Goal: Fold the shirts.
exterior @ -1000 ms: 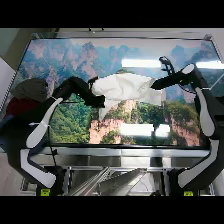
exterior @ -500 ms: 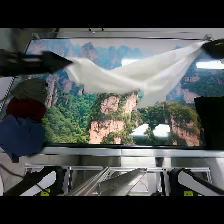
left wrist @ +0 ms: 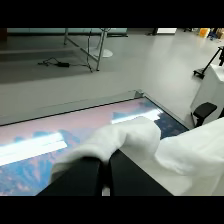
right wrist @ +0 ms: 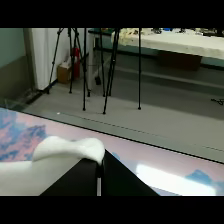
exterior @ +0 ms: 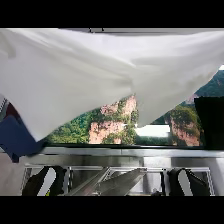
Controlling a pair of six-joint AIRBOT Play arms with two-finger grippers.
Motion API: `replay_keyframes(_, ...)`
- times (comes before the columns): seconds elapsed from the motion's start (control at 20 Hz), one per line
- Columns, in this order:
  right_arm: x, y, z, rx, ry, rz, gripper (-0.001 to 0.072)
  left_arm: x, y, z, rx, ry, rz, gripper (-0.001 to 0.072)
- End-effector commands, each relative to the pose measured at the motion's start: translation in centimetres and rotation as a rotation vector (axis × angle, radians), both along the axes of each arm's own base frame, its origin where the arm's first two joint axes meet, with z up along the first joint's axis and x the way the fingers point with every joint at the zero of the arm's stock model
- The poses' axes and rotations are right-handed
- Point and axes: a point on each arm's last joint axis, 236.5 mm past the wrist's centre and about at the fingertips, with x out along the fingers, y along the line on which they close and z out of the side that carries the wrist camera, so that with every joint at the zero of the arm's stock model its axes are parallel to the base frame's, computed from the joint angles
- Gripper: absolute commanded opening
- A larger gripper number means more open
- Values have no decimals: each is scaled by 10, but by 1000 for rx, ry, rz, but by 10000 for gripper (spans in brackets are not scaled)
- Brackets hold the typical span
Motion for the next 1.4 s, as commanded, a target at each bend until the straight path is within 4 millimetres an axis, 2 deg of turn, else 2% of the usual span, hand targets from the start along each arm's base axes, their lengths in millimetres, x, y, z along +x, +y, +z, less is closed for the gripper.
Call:
replay_keyframes(0.0,21,10,-18,42,64,83,21,24,-10,-46,-17,146,-115,19)
replay_keyframes(0.05,43,14,-37,60,120,134,21,49,-10,-80,-27,241,-138,19)
replay_keyframes(0.15,97,25,-96,64,270,211,21,103,-10,-158,-51,440,-145,19)
replay_keyframes(0.3,188,29,-218,50,518,207,21,177,-12,-273,-71,634,-155,19)
replay_keyframes(0.45,262,27,-348,143,719,155,22,244,0,-391,-109,802,-113,19)
replay_keyframes(0.55,290,23,-430,212,822,109,22,272,3,-456,-127,908,-127,20)
replay_keyframes(0.6,294,26,-461,250,872,107,21,280,3,-479,-133,950,-151,22)
replay_keyframes(0.65,296,29,-483,292,910,110,22,286,6,-491,-143,982,-173,160)
replay_keyframes(0.7,296,32,-497,324,935,113,77,293,11,-498,-158,1006,-184,605)
replay_keyframes(0.75,296,31,-501,327,943,114,267,298,16,-498,-183,1031,-177,696)
replay_keyframes(0.8,296,29,-497,322,937,114,336,301,27,-491,-189,1028,-175,696)
replay_keyframes(0.9,292,16,-474,292,910,107,338,302,52,-470,-180,1021,-152,696)
replay_keyframes(0.95,287,4,-462,265,899,100,397,295,67,-462,-156,1048,-130,696)
replay_keyframes(1.05,271,-28,-443,233,917,60,414,270,96,-458,-74,1131,-79,696)
replay_keyframes(1.1,262,-44,-443,239,952,33,413,251,108,-462,-26,1194,-63,696)
replay_keyframes(1.2,239,-68,-462,266,1063,18,391,212,121,-475,21,1307,-42,696)
replay_keyframes(1.25,227,-72,-475,286,1124,37,347,196,123,-484,20,1351,-29,696)
replay_keyframes(1.35,211,-72,-499,320,1222,74,347,171,119,-503,-18,1411,-22,696)
